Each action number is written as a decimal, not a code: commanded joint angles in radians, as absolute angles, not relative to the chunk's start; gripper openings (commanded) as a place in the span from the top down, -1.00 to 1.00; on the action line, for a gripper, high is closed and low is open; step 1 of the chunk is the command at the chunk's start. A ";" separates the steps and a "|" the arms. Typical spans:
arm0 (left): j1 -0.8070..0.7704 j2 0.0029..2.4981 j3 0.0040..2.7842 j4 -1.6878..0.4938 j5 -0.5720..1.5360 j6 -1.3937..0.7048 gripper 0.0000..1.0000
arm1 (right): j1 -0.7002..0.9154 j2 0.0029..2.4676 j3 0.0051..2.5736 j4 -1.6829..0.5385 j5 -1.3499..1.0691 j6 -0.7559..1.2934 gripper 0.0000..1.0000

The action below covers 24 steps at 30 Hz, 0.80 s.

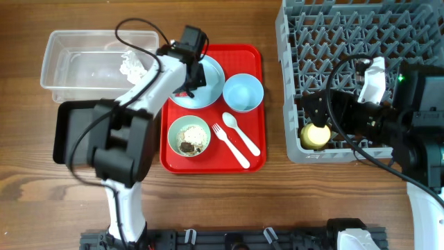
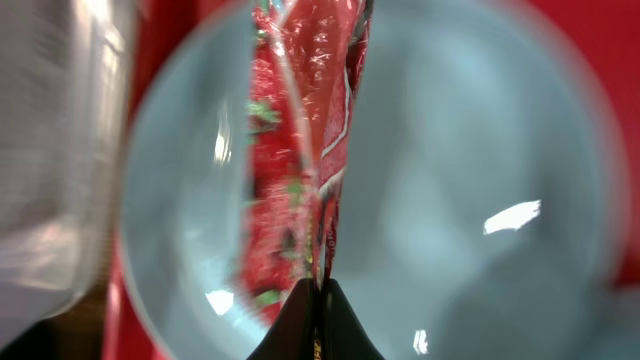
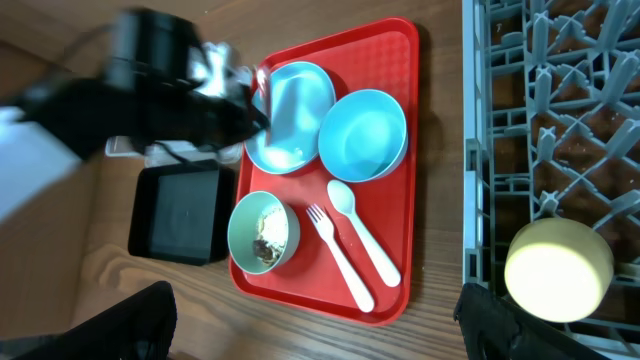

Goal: Sort waste into correct bins and load items into the dishwasher rack
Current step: 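Carry the red wrapper into the clear plastic bin and release, then grasp the rim of the green rice bowl with the left gripper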

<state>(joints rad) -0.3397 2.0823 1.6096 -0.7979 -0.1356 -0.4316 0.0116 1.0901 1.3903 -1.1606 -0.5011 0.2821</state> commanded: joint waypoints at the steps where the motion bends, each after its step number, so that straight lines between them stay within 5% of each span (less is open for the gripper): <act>1: -0.303 1.876 1.671 -0.798 -0.125 -0.438 0.92 | 0.017 1.096 1.399 -1.161 -0.506 0.264 -0.82; 12: -0.106 1.868 1.668 -0.812 -0.206 -0.457 0.92 | 0.017 1.096 1.399 -1.161 -0.506 0.264 -0.83; 13: -0.094 1.879 1.668 -0.818 -0.206 -0.457 0.82 | 0.017 1.096 1.399 -1.160 -0.506 0.265 -0.83; 15: -0.081 1.892 1.668 -0.828 -0.183 -0.452 0.18 | 0.017 1.096 1.399 -1.161 -0.506 0.265 -0.82; 17: -0.080 1.886 1.671 -0.846 -0.137 -0.413 -0.19 | 0.017 1.096 1.399 -1.161 -0.506 0.264 -0.82; 24: -0.164 1.742 1.684 -1.024 -0.002 -0.405 -0.15 | 0.017 1.096 1.399 -1.162 -0.483 0.265 -0.85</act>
